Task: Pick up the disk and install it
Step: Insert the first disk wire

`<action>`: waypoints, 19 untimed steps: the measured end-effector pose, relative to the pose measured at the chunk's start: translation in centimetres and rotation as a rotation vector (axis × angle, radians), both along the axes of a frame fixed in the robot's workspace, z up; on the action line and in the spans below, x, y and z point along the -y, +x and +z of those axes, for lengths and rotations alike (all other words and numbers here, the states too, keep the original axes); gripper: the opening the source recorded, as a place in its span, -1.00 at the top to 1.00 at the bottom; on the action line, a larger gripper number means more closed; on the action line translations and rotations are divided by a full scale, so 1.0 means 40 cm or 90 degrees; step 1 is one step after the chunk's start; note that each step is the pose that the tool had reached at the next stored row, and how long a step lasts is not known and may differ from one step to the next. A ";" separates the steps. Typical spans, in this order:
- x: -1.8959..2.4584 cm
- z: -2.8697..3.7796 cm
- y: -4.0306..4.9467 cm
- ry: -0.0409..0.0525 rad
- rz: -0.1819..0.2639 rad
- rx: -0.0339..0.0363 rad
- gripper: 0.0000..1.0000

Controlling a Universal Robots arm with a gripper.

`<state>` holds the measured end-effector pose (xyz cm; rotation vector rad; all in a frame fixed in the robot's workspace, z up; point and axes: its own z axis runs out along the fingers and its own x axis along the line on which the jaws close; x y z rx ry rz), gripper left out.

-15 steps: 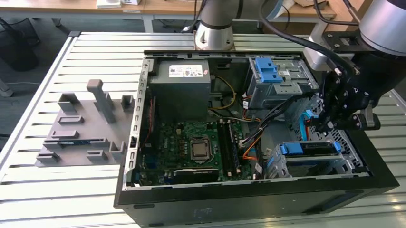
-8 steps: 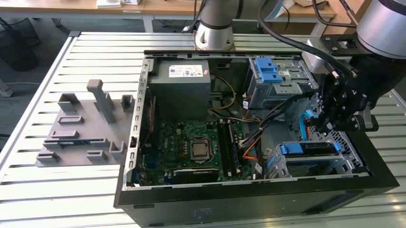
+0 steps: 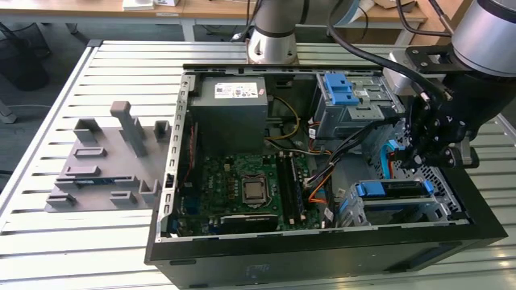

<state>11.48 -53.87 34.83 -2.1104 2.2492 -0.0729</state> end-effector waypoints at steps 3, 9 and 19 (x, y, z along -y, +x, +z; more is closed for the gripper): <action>0.000 0.000 0.000 -0.0227 0.000 -0.0002 0.67; 0.000 0.000 0.000 -0.0476 0.000 -0.0008 0.67; 0.003 -0.005 0.013 -0.0468 0.001 -0.0187 0.67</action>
